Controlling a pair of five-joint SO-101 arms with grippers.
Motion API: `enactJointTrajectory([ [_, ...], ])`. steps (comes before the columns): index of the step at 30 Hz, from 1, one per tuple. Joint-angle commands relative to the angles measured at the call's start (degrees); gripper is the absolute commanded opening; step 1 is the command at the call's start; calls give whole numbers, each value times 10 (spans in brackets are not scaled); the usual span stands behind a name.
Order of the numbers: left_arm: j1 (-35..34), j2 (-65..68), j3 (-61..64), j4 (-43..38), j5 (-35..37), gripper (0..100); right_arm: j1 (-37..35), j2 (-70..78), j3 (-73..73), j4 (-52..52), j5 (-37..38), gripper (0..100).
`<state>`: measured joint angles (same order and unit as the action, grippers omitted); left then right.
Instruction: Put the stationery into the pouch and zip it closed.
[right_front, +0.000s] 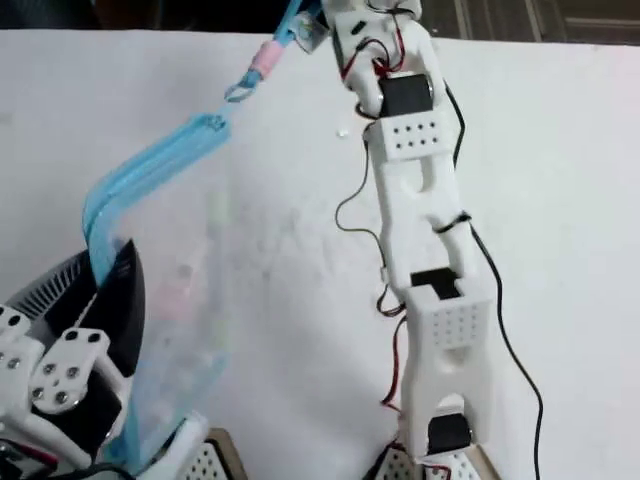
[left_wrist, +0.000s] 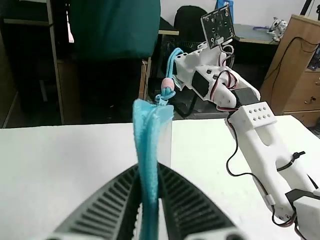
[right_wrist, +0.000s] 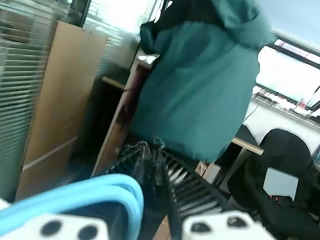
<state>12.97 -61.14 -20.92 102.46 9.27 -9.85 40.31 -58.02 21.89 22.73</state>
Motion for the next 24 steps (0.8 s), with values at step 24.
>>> enactJointTrajectory([
  [24, -3, -23, 14, -37, -6, 21, -51, -98, -215, 379, 9, 19],
])
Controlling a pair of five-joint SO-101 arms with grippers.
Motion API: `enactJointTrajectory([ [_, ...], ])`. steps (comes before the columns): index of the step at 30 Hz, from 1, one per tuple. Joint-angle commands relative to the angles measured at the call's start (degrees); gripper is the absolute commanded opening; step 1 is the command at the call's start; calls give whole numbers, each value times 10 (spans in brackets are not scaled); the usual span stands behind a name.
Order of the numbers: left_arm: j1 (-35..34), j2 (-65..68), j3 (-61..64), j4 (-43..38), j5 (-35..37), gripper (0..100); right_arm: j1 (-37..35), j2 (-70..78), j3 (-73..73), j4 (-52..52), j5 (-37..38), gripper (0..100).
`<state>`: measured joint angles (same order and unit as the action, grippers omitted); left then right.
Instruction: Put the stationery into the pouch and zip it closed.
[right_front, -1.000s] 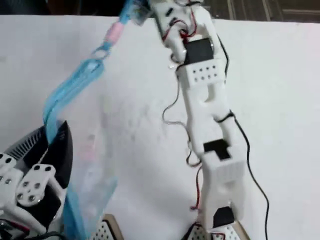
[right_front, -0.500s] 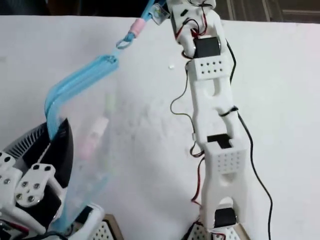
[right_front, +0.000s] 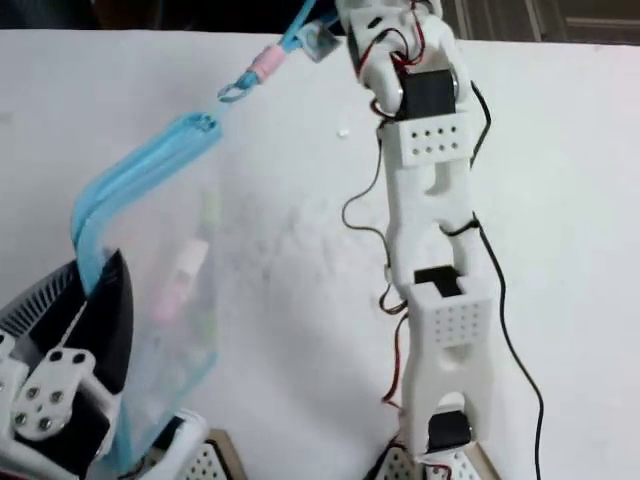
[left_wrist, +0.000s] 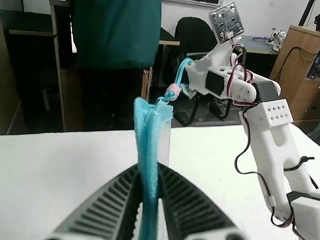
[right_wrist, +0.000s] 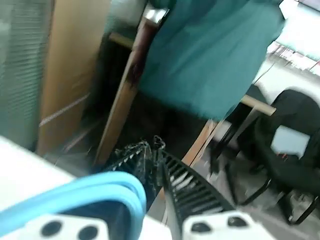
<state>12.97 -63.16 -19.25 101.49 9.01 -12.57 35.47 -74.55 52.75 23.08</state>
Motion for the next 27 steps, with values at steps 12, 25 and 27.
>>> enactJointTrajectory([
  [12, -3, 40, -1, -54, -5, 22, -159, -95, -212, 432, 10, 491],
  [25, -31, 240, -1, -94, -2, 24, -171, -227, -202, 487, 9, 519],
  [27, -67, 288, -2, -110, -1, 24, -160, -242, -202, 488, 9, 519],
])
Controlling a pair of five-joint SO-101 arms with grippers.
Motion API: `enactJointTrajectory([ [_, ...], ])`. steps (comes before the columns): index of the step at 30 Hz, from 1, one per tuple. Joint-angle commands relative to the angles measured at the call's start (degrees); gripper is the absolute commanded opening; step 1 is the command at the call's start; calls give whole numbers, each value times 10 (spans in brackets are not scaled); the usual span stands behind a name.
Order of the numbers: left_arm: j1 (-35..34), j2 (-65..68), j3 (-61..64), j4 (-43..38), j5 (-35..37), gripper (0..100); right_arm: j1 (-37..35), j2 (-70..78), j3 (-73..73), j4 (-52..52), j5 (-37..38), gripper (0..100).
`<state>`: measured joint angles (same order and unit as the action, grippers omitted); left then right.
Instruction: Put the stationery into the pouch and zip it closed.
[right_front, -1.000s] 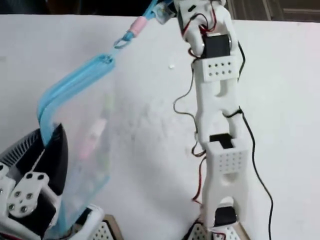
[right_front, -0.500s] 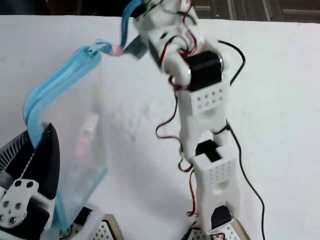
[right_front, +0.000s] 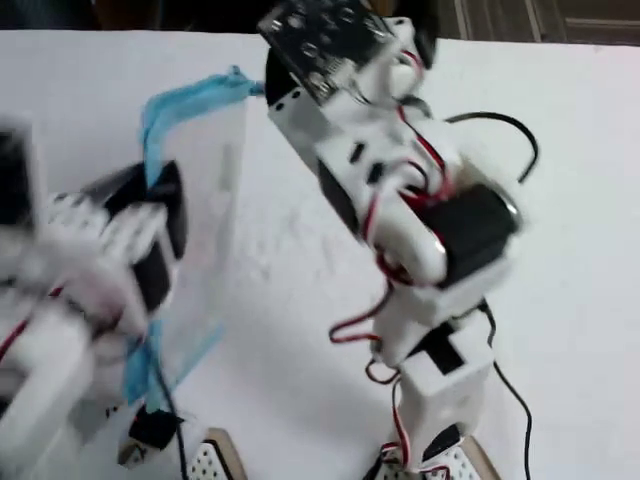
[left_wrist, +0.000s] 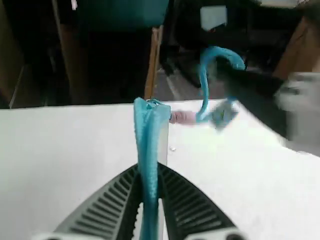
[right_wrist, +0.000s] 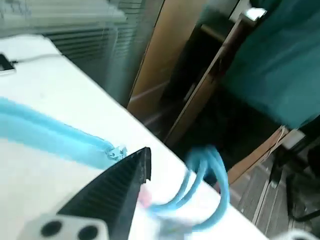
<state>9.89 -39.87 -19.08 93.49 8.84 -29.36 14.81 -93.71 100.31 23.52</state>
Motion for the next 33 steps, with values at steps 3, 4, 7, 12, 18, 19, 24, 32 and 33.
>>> enactJointTrajectory([
  [3, -64, 120, -4, -61, 2, 24, 39, -57, -10, 13, 4, 519],
  [4, -64, 138, -4, -68, 9, 24, 53, -61, -10, 13, 4, 519],
  [7, -62, 188, -6, -81, 41, 24, 97, -72, -10, 13, 2, 519],
  [12, -61, 246, -3, -105, 81, 24, 153, -69, -10, 13, 1, 519],
  [18, -36, 328, -4, -127, 78, 36, 183, -87, 63, 13, 0, 518],
  [19, -23, 338, -4, -123, 79, 60, 186, -95, 86, 13, 0, 515],
  [24, 29, 348, -8, -69, 83, 237, 185, -160, 236, 13, 0, 307],
  [32, 15, 284, -4, -1, 79, 268, 188, -301, 553, 12, -1, 85],
  [33, 7, 272, -4, 5, 78, 268, 188, -322, 598, 10, -1, 83],
])
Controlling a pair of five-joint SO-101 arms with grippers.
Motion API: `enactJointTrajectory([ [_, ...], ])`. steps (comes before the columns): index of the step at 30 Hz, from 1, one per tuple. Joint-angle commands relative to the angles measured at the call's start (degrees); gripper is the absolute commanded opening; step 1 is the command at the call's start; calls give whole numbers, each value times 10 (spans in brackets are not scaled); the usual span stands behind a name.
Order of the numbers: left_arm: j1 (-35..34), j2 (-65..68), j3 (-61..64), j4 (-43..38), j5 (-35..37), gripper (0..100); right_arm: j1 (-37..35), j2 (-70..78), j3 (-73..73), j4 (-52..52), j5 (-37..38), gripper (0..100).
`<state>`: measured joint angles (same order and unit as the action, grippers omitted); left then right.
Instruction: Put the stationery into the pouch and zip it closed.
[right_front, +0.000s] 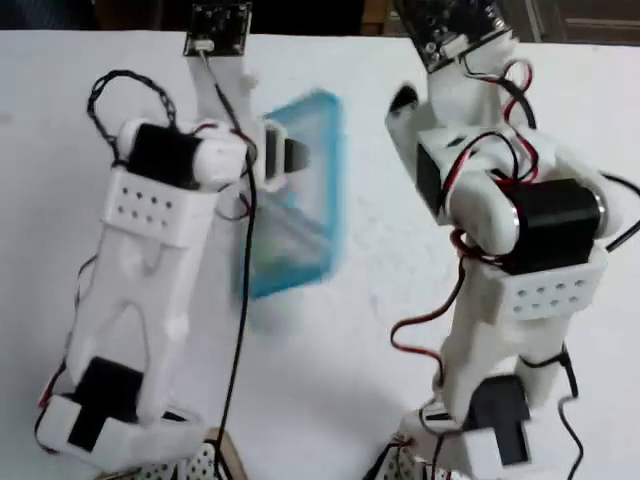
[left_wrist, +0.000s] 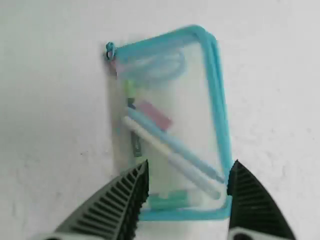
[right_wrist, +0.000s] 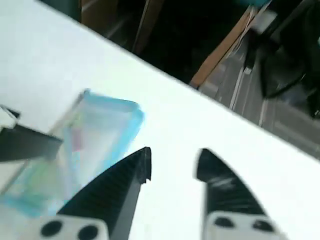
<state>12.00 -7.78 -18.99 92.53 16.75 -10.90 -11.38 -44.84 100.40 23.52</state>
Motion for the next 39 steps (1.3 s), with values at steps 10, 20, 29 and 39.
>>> enactJointTrajectory([
  [10, -179, -172, 47, 87, -64, 235, 3, -277, 557, -55, -1, 17],
  [20, -207, -419, 519, -151, -255, 22, 6, -626, 1052, -354, 4, 17],
  [29, -207, -723, 961, -419, -256, 23, 15, -844, 1274, -444, 4, 17],
  [39, -221, -964, 1155, -422, -350, 24, 15, -911, 1418, -432, 0, 17],
])
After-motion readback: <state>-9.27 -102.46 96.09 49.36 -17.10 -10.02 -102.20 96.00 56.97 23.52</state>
